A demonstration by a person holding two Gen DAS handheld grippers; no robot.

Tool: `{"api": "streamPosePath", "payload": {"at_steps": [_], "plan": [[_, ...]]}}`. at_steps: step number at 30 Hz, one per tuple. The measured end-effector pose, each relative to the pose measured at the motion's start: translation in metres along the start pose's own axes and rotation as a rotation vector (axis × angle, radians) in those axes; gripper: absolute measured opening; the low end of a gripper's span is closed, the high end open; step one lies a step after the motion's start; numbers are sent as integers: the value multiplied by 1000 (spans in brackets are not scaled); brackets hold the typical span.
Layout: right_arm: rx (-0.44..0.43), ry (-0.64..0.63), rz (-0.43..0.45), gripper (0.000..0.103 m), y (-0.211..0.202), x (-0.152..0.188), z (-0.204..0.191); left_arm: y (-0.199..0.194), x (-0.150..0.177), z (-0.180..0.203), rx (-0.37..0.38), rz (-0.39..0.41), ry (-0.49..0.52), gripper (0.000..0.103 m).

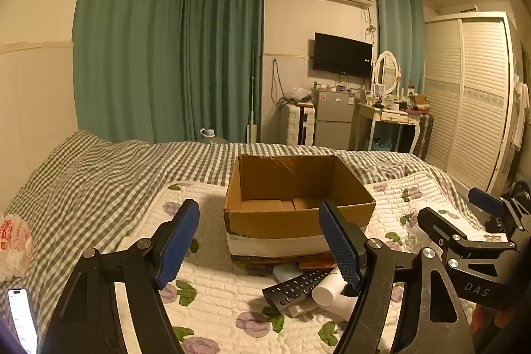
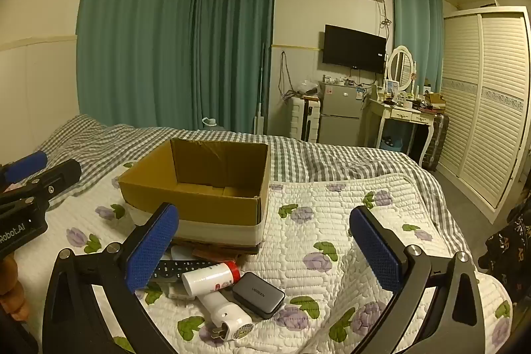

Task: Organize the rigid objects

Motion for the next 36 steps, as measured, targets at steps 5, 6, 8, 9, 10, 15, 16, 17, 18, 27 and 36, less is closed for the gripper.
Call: {"api": "streamPosePath", "payload": {"at_steps": [5, 6, 8, 9, 10, 15, 16, 17, 18, 27, 36], "plan": [[6, 0, -1, 103, 1, 0, 0, 1, 0, -2, 6, 2, -7, 77], [10, 0, -1, 103, 1, 0, 0, 3, 0, -4, 6, 0, -8, 77], [9, 1, -3, 103, 2, 0, 0, 1, -1, -3, 1, 5, -1, 77], [9, 3, -3, 103, 3, -1, 0, 2, -1, -4, 1, 5, -3, 77], [11, 3, -3, 103, 4, -3, -1, 3, 0, -3, -1, 5, 1, 77], [-2, 0, 0, 103, 4, -1, -2, 3, 0, -3, -2, 8, 7, 77], [-2, 0, 0, 103, 4, 0, -2, 1, 0, -1, -4, 8, 7, 77], [0, 0, 0, 103, 4, 1, -2, 1, 0, -1, -5, 9, 7, 77], [0, 0, -1, 103, 4, 0, -1, 1, 0, -1, -5, 10, 8, 77], [0, -17, -3, 103, 5, 0, -1, 2, 3, -2, -9, 14, 6, 77], [-5, -19, -10, 103, 5, -2, -2, 2, 3, -3, -9, 15, 6, 77]]}}
Point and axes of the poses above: each gripper's, at about its wrist camera, not at the fingertips, and y roughly the way its jaws point, z to its right, x to its underside, the point moved 2 cm from there along y, roughly the way its jaws point, and after that the axes turned 9 degrees about -z, right-handed, at the moved point
